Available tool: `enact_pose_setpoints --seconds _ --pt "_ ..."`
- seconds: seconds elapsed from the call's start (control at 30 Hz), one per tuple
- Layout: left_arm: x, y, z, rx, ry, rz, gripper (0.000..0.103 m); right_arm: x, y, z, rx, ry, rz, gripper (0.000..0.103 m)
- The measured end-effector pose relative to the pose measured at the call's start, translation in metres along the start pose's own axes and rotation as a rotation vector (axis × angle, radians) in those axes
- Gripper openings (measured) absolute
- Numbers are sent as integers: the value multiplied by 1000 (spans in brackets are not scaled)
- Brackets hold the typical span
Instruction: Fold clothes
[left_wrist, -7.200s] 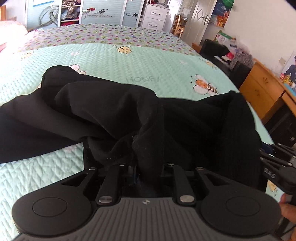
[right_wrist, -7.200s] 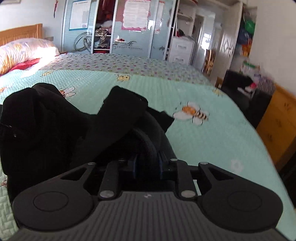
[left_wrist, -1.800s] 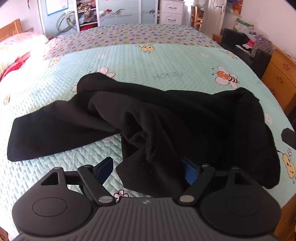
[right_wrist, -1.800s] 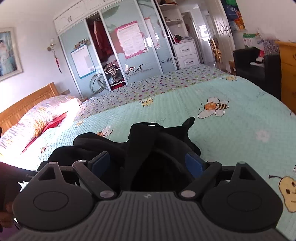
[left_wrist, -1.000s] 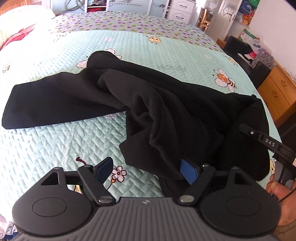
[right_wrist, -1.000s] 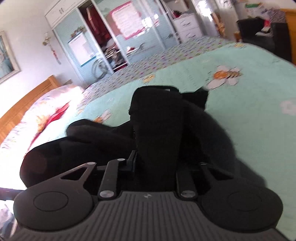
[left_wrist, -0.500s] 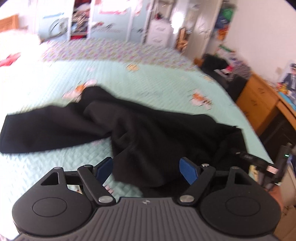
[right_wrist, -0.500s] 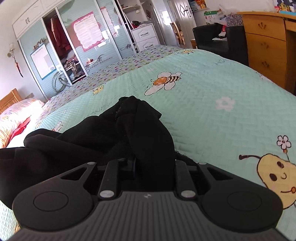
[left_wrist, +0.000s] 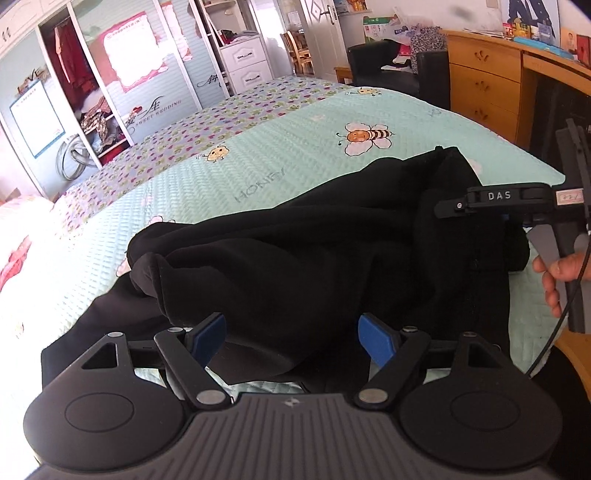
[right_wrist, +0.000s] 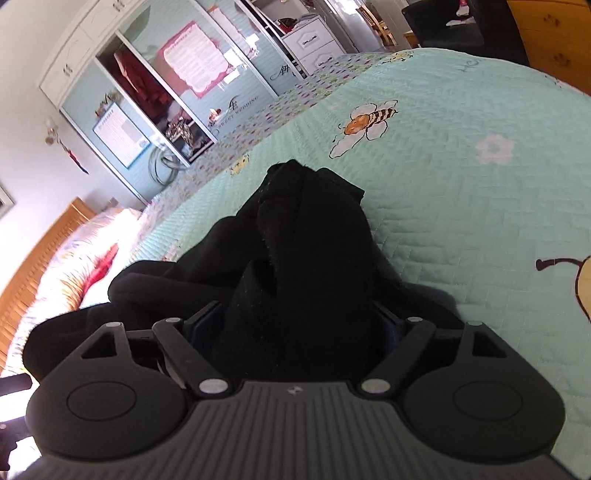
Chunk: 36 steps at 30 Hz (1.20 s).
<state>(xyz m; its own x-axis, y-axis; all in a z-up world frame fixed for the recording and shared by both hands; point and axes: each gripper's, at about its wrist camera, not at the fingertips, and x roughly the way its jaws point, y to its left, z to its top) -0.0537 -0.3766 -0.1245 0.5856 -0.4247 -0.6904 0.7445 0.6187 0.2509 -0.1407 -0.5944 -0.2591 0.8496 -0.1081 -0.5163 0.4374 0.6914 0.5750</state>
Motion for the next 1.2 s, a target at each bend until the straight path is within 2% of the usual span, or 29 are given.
enact_pose_setpoints --seconds 0.07,0.1,0.13,0.17,0.23,0.27,0.3,0.43,0.5,0.53,0.6,0.73,0.87,0.93,1.03,1.17,1.2 --pt "3 6 -1 -28 10 17 82 0 -6 -1 41 -9 28 83" --pt "4 8 -1 -43 16 28 82 -2 -10 -1 67 -17 43 71" --pt "6 8 0 -54 22 40 82 -4 -16 -1 98 -31 28 45" --pt "7 12 0 -71 28 55 82 -7 -21 0 128 -41 30 42" --pt "5 17 1 -105 29 79 82 -15 -23 3 140 -84 17 26" --pt "4 20 1 -125 28 88 82 -21 -20 6 120 -117 2 26" --pt "3 24 1 -144 26 94 82 -30 -10 12 44 -168 -47 25" --pt "-4 32 3 -208 -6 71 82 -50 28 35 -203 -299 -147 21" --pt "-7 31 5 -214 -18 54 82 -52 40 37 -294 -330 -208 20" --pt "-9 31 6 -215 -23 47 82 -49 44 34 -339 -337 -257 15" --pt "-12 30 8 -208 -36 40 82 -42 41 25 -367 -311 -311 15" --pt "-22 26 13 -159 -90 21 82 -36 -5 1 -156 -176 -285 16" --pt "-29 14 20 -87 -170 -27 82 -42 -41 -18 31 -128 -150 20" --pt "-28 4 23 -28 -205 -36 82 -45 -46 -19 74 -119 -118 26" --pt "-11 -17 30 95 -200 -14 82 -45 -46 -18 106 -111 -91 33" --pt "20 -41 42 292 -196 -54 83 -43 -43 -21 108 -106 -89 36" --pt "30 -48 46 351 -189 -44 83 -43 -43 -22 100 -106 -92 37"
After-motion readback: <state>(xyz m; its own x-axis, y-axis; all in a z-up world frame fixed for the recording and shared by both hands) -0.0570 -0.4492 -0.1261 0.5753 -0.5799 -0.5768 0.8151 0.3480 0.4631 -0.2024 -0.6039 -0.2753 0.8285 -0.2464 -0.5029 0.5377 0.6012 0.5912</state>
